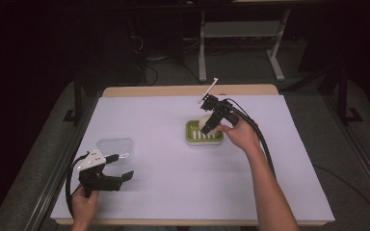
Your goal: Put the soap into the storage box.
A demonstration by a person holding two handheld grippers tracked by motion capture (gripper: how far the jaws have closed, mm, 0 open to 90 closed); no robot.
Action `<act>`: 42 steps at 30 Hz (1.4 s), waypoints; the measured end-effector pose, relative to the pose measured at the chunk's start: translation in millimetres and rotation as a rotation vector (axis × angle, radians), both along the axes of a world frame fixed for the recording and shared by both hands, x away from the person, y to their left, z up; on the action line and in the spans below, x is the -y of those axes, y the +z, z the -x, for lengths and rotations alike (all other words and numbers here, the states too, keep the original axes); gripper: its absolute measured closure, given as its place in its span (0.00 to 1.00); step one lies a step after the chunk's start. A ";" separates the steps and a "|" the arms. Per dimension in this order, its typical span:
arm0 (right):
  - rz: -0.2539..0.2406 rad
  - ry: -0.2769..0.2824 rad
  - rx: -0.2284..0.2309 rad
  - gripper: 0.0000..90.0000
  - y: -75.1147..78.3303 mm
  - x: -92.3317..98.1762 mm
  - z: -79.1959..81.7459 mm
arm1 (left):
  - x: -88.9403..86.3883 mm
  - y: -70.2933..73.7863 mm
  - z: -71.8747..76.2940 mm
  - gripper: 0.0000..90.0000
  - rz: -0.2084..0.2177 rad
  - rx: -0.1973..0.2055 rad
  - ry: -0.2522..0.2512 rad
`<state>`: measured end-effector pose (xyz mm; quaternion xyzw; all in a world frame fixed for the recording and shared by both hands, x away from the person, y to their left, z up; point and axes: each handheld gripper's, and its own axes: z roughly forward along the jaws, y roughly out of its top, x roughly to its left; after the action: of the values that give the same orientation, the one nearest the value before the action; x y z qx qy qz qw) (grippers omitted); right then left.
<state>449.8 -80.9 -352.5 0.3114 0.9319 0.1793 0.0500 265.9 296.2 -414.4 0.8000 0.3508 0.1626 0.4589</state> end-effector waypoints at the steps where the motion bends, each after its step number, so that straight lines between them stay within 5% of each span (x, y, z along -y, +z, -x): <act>1: -0.004 -0.001 0.005 0.26 -1.3 -0.4 -1.1 | -0.9 0.4 -0.1 0.14 -0.012 -0.002 -0.005; 42: 0.012 -0.042 -0.017 0.26 -33.0 -14.2 -14.1 | -1.3 0.5 -0.1 0.14 -0.009 -0.005 -0.005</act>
<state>463.9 -66.7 -385.5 0.3321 0.9266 0.1700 0.0478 266.1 297.5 -413.9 0.8035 0.3491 0.1609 0.4546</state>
